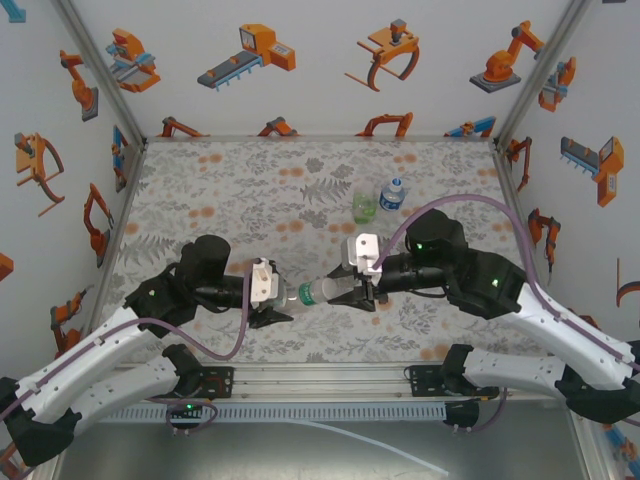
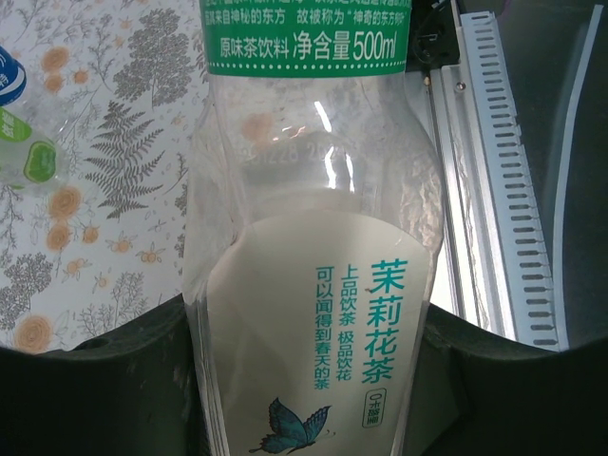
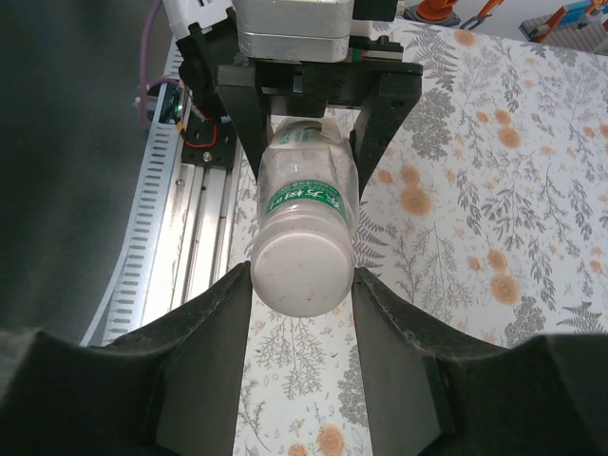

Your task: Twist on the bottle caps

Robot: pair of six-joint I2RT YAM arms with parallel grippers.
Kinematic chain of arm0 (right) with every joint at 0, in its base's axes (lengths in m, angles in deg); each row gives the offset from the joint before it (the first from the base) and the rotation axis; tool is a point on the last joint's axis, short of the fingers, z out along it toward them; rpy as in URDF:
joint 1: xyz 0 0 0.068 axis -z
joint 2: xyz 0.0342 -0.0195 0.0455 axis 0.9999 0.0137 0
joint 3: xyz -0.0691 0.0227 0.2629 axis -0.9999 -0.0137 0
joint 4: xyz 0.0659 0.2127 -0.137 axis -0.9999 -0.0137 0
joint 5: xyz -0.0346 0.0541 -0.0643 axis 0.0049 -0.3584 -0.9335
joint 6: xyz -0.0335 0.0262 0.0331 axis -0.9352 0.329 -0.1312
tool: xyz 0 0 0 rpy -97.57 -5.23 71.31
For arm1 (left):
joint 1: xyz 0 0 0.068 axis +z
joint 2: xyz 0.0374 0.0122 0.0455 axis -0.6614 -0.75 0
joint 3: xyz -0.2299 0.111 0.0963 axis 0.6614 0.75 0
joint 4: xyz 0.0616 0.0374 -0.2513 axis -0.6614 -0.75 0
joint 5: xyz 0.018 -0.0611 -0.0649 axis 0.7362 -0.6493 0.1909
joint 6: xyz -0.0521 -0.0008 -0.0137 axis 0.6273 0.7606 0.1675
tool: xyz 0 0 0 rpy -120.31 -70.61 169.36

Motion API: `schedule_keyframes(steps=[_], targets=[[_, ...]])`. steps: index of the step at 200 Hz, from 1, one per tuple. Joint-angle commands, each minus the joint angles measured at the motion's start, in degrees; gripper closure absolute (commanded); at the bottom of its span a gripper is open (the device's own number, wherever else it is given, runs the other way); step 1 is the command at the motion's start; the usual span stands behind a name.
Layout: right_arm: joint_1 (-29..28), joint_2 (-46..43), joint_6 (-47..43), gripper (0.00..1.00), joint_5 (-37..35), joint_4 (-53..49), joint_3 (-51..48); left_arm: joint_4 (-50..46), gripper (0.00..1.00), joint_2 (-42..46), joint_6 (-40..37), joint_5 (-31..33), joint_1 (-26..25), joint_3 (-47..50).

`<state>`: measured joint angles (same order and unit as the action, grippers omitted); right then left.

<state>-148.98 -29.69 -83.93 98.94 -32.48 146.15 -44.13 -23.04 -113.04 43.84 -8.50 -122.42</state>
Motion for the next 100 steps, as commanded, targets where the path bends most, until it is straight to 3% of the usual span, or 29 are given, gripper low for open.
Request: schedule_keyframes(steps=[1,29,53,81,100], targets=[[-0.13,-0.04,2.42,0.56,-0.25,2.54,-0.97,0.29,1.0,0.5,0.82,-2.02,-0.4,-1.76],[-0.33,-0.16,4.96,0.7,-0.73,3.51,-1.12,0.32,1.0,0.46,0.85,-2.04,-0.49,-1.68],[-0.36,-0.81,12.47,0.81,-3.18,6.26,-2.47,0.4,1.0,0.24,0.82,-1.6,-0.5,-1.59],[-0.39,-1.68,32.67,1.0,-13.88,11.94,-5.97,1.0,1.0,-0.34,0.91,0.57,-0.54,-1.34],[-0.43,-1.5,49.9,1.0,-22.52,12.52,-7.09,1.85,1.0,-0.88,0.93,2.48,-0.63,-1.0]])
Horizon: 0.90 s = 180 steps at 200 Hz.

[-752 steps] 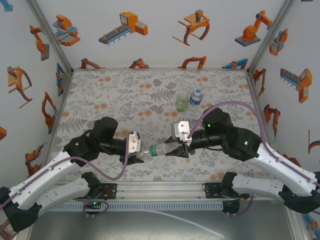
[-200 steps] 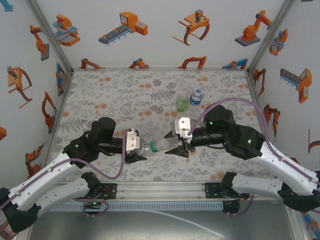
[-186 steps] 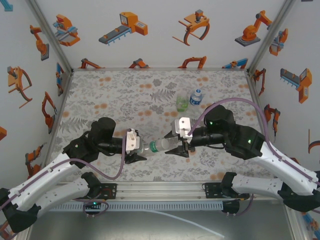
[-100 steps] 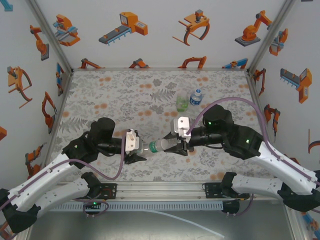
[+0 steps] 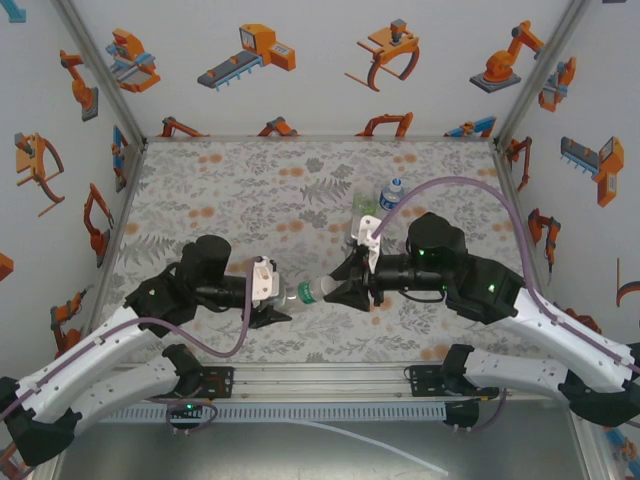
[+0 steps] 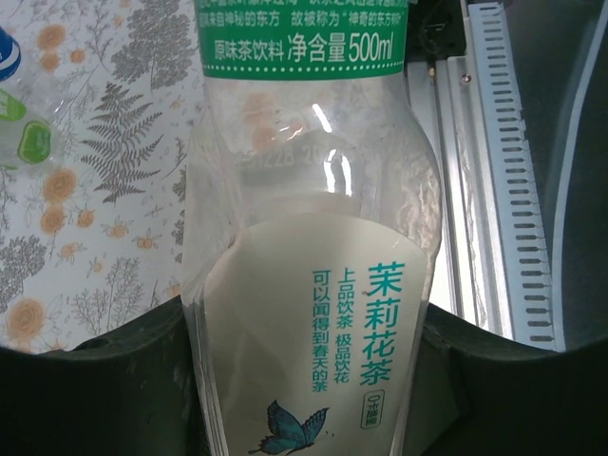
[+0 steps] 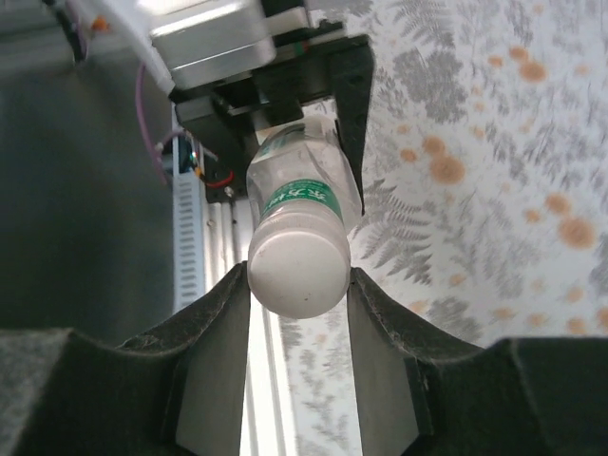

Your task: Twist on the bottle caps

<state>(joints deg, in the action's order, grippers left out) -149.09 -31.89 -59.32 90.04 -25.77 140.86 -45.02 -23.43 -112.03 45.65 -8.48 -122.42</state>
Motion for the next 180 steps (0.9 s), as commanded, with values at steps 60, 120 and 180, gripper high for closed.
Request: schedule_keyframes(steps=[60,120,180], targets=[[-0.3,2.42,67.92,1.0,-26.55,-0.63,-2.91,4.91,1.0,-1.74,-0.36,4.17,-0.65,-0.47],[-0.3,4.49,67.42,1.0,-27.71,-5.45,-1.24,5.26,1.0,-1.79,0.39,7.18,-0.65,0.34],[-0.21,5.6,64.68,0.69,-26.82,-4.0,-0.39,4.95,1.0,-1.94,0.44,9.67,-0.65,0.34]])
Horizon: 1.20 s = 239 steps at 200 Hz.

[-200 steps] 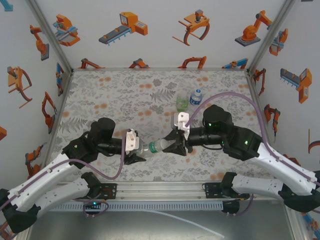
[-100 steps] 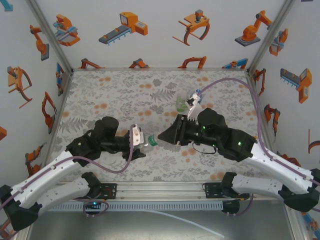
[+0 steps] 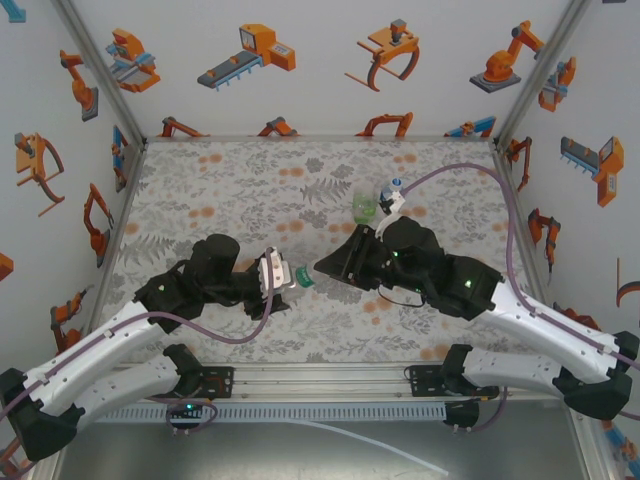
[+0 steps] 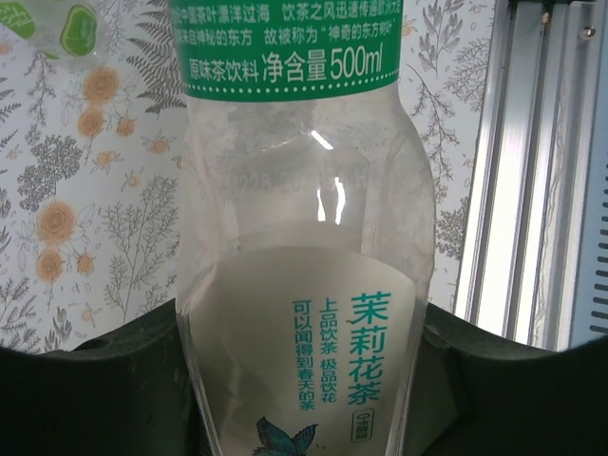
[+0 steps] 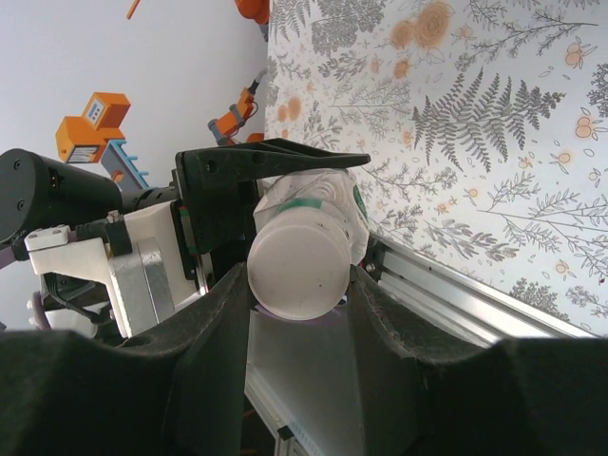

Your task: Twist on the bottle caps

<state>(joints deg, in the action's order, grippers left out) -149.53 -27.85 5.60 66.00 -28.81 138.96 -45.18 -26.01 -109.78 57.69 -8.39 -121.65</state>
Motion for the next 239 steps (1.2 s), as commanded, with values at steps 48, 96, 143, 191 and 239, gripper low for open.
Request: schedule_keyframes(steps=[48,96,143,191,239], targets=[[0.25,3.5,-0.52,0.55,-0.84,0.42,2.04,4.86,1.0,-0.31,-1.21,-1.37,-0.74,-1.03],[0.24,4.58,-0.96,0.53,-0.29,1.32,1.62,4.96,1.0,-1.04,-0.69,-1.19,-0.73,-1.57],[0.87,4.51,-2.97,0.7,-0.88,1.55,1.02,5.22,0.64,-1.1,-0.2,0.08,-0.74,-1.68],[3.06,7.0,-8.18,0.87,-1.17,-0.44,2.32,4.41,0.2,-0.42,0.46,2.12,-0.78,-1.66],[7.77,13.31,-16.65,0.91,-0.2,-4.08,7.36,3.48,0.03,0.35,-0.81,5.18,-0.74,-0.94]])
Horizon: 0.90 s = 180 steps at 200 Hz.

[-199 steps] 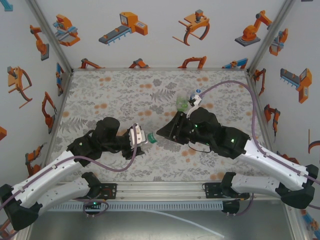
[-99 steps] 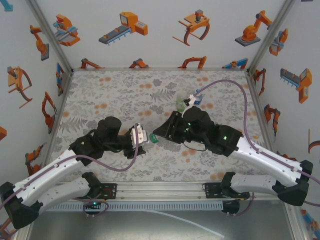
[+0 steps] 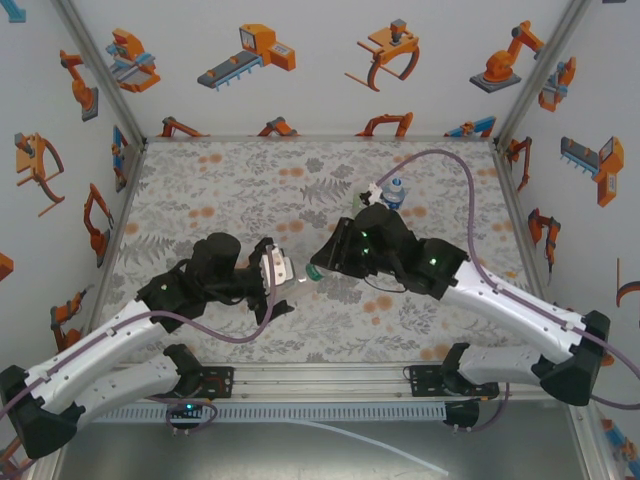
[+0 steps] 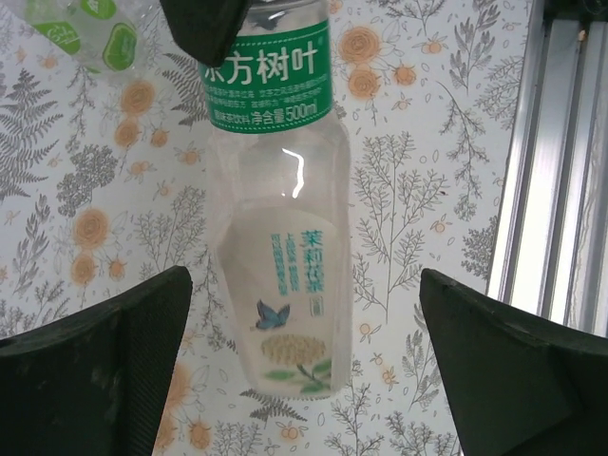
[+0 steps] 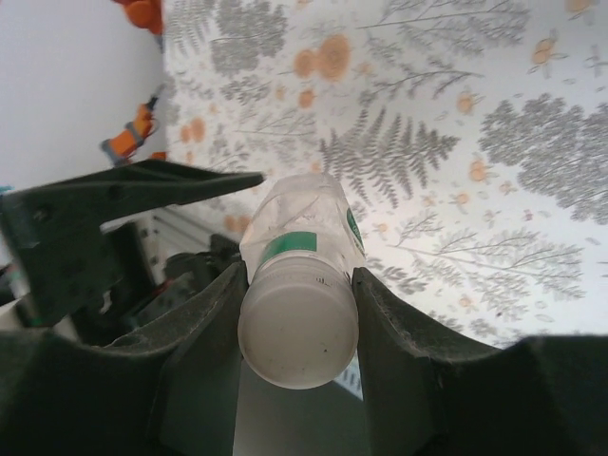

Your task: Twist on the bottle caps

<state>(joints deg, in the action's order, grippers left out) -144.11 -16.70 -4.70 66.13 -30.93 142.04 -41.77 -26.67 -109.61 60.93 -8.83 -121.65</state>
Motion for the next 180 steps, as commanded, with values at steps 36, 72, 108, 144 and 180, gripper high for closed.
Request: schedule_keyframes(steps=[36,72,108,144,180], targets=[[6.87,9.52,-14.84,0.92,-0.9,-6.07,11.12,0.15,0.03,1.73,-1.83,4.9,-0.04,0.48],[10.81,18.68,-21.92,0.95,-3.76,-10.06,20.73,1.41,0.03,1.69,-2.66,5.02,1.06,1.94],[14.92,28.72,-26.49,0.95,-5.48,-14.36,31.77,1.65,0.03,0.72,-3.35,4.39,2.37,2.45],[18.12,36.58,-28.73,0.95,-6.21,-17.25,40.34,2.34,0.03,0.65,-3.57,2.49,3.99,3.46],[19.78,42.43,-31.55,0.95,-8.92,-19.46,47.09,2.66,0.03,0.75,-3.76,1.19,5.3,4.39]])
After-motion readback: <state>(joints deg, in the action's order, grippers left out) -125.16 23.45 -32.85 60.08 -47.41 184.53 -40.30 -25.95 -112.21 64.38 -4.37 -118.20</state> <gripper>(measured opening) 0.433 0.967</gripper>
